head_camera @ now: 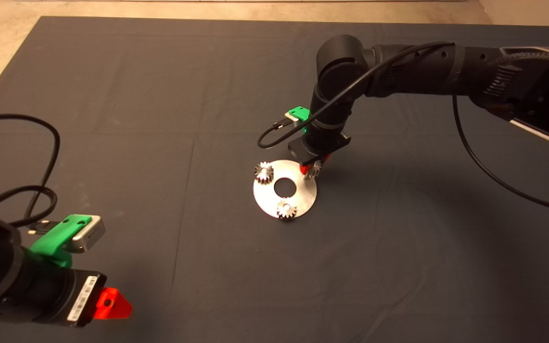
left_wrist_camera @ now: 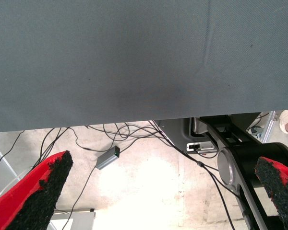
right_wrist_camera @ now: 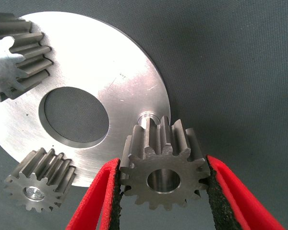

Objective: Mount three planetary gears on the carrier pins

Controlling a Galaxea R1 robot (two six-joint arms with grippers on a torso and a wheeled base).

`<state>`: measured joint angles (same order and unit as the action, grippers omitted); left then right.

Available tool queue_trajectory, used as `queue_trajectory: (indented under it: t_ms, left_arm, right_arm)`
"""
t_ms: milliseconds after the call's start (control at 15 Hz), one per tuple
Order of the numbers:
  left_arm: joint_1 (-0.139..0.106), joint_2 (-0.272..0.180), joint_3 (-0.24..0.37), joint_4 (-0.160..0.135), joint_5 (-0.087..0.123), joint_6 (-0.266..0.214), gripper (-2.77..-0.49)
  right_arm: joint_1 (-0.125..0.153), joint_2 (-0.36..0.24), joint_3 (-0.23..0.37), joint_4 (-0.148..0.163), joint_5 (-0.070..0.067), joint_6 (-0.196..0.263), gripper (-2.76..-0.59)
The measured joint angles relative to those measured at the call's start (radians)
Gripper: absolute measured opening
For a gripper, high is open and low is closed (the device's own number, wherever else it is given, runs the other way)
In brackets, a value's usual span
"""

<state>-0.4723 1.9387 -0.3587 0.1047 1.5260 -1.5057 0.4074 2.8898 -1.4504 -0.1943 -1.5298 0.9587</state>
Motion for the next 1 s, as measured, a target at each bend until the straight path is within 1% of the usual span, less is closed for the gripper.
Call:
queue_trajectory:
  t_ms: [1000]
  left_arm:
    - [0.000,0.000,0.000,0.000,0.000,0.002,-0.49]
  right_arm:
    - [0.000,0.003,0.001,-0.004,0.000,0.004,-2.31]
